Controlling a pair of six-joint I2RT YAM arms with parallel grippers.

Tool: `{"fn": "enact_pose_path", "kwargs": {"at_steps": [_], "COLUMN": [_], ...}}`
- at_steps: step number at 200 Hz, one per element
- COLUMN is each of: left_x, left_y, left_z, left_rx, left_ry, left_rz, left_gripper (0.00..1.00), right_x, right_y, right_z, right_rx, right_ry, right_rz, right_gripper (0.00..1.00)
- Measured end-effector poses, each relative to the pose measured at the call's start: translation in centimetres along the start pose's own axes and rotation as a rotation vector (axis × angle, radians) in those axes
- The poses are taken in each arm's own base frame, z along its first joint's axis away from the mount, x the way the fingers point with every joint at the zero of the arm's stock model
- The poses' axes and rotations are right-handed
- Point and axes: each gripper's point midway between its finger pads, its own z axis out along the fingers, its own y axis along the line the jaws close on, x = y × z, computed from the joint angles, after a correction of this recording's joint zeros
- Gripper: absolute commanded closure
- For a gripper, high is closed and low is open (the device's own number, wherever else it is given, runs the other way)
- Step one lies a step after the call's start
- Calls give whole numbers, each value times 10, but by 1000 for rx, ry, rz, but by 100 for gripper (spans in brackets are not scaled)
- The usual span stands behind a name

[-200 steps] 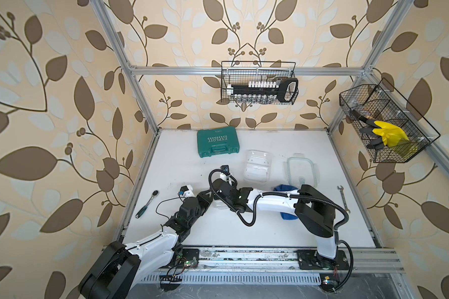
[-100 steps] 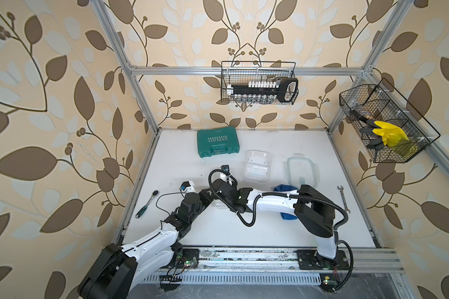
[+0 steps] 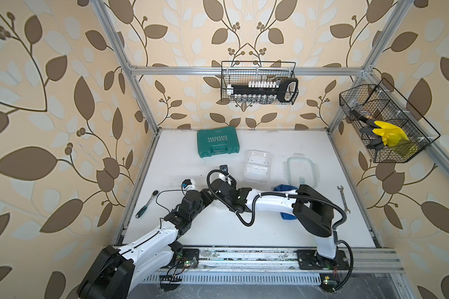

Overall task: Wipe the insides of the lunch boxes
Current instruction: Open the fastener of the lunch box.

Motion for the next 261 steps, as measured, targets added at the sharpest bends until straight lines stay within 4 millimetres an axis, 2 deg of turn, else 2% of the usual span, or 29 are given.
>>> {"fn": "enact_pose_path", "kwargs": {"at_steps": [62, 94, 110, 122, 147, 163, 180, 194, 215, 232, 247, 257, 261], "left_x": [-3, 0, 1, -6, -6, 6, 16, 16, 9, 0, -13, -24, -28], "left_y": [0, 8, 7, 0, 7, 23, 40, 43, 40, 33, 20, 8, 4], "left_z": [-3, -4, -3, -4, -4, -6, -13, -19, -29, -40, -49, -56, -58], "left_rx": [-59, -109, -107, -101, -130, -175, -220, -233, -232, -231, -217, -201, -197], "left_ry": [17, 40, 50, 30, 34, 79, 113, 109, 79, 50, 6, -26, -38], "left_rz": [45, 98, 122, 143, 164, 166, 147, 124, 91, 96, 94, 96, 98], "left_gripper": [100, 100, 100, 100, 99, 85, 74, 56, 37, 24, 14, 3, 1], "right_x": [-4, 4, 2, 2, 1, 1, 1, -2, -2, -2, 0, 1, 1], "right_y": [3, 7, 9, 11, 12, 13, 14, 14, 10, 3, 0, -2, -3], "right_z": [5, 11, 13, 14, 14, 15, 16, 16, 9, -5, -17, -25, -28], "right_rx": [-3, -16, -22, -26, -34, -42, -50, -68, -131, -175, -200, -210, -211], "right_ry": [7, 35, 31, 29, 30, 32, 35, 38, 55, 87, 118, 142, 150], "right_rz": [-39, -82, -96, -105, -115, -113, -108, -95, -53, -29, -33, -34, -36], "right_gripper": [100, 100, 100, 100, 100, 100, 100, 100, 78, 63, 58, 56, 55]}}
